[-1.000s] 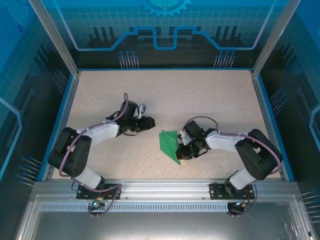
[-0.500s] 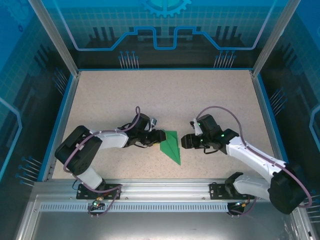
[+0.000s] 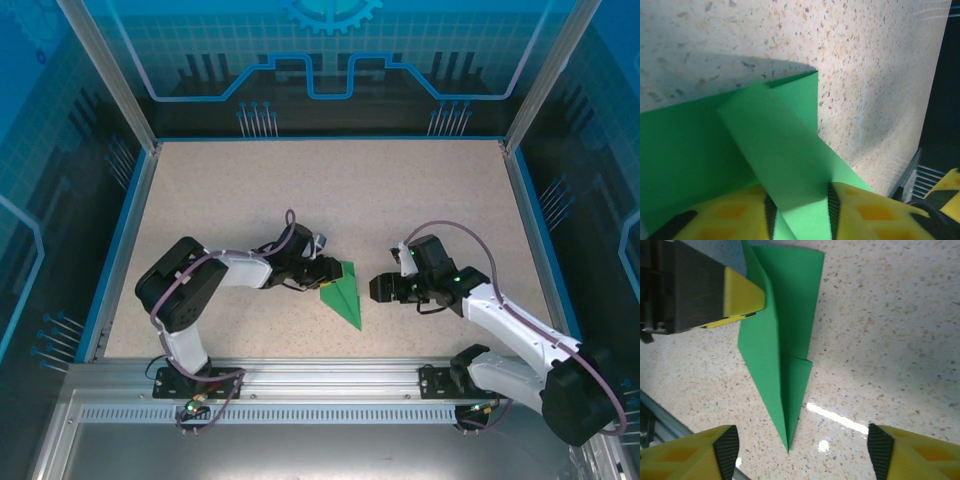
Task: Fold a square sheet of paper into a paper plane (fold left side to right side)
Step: Turn over the paper at the center of the table.
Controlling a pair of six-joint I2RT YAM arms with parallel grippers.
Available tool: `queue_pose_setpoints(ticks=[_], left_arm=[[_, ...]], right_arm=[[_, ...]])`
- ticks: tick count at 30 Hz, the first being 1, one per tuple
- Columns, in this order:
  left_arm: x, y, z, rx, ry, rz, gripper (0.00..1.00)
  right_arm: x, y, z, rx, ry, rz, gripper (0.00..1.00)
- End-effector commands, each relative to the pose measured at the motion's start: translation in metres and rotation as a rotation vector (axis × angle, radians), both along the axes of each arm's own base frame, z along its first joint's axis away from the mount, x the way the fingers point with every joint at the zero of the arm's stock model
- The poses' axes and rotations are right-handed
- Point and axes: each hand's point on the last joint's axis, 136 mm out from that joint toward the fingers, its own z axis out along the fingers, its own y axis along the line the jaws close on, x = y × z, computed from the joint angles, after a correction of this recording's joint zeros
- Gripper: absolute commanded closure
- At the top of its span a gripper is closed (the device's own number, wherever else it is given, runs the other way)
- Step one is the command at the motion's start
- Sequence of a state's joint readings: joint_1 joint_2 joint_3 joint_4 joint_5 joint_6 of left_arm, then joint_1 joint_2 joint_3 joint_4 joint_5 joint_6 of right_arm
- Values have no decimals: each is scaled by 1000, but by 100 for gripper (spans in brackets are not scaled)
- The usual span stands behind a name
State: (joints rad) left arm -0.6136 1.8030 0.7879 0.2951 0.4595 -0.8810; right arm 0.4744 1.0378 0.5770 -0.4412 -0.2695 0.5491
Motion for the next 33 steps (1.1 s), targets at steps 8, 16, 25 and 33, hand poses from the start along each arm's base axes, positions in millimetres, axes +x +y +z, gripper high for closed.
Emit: queue_pose_setpoints(ticks=[8,16,25,33], left_arm=[[16,-18,65,-101,-165,-58,92],[27,7,160,-188,-338,5,92],[21,8,246,-327,-481,4,92],[13,5,266,-396,-493,-12,91]], right_arm=[[3,11,26,327,41,42,1],[19,24,88,654,-81,115,1],[15,46,122,747,-142,217,1],[17,77,134,812,-96,251,1]])
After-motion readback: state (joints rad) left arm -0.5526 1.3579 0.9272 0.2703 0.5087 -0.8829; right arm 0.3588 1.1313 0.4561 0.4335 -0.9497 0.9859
